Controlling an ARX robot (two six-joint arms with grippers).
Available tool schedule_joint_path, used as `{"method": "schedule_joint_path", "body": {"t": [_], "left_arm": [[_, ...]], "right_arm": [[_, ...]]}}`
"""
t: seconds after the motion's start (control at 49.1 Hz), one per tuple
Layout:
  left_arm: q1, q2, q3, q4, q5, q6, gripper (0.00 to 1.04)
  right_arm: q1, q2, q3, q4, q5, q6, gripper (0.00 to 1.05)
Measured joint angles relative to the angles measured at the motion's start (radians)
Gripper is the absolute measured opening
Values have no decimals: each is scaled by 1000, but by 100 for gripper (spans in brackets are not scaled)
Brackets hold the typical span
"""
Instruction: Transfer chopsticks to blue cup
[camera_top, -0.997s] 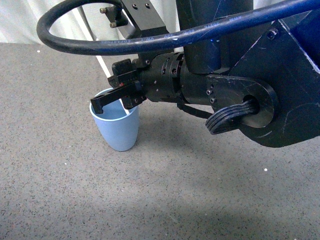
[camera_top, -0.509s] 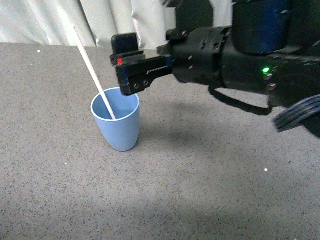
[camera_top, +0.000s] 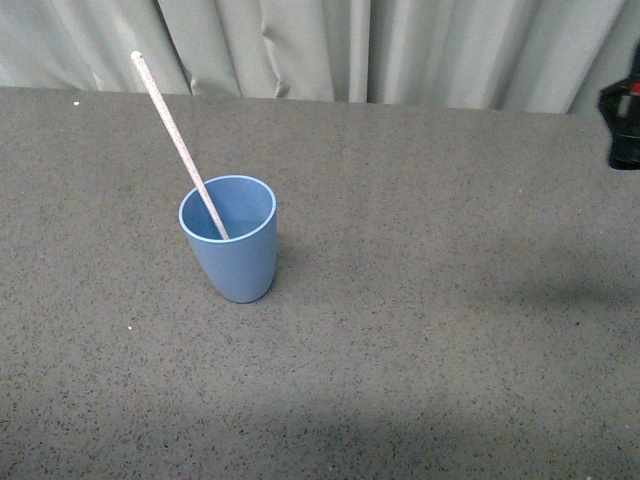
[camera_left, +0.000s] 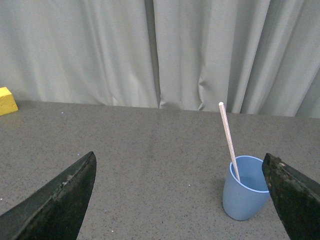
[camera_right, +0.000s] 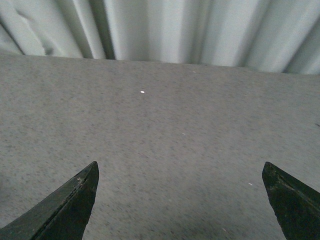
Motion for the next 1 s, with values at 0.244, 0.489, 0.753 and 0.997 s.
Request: {"method": "schedule_joint_path", "body": {"t": [0.244, 0.489, 0.753, 0.997], "left_arm": [[0, 0, 0, 0, 0, 0, 98], [0, 0, 0, 0, 0, 0, 98], [0, 0, 0, 0, 0, 0, 98], [0, 0, 0, 0, 0, 0, 98]], "right_arm": [[-43, -357, -157, -118, 78, -19, 95], [-106, -549, -357, 188, -58, -33, 61], [-204, -710, -422, 92, -146, -41, 14], [-205, -797, -481, 57, -152, -44, 1]]}}
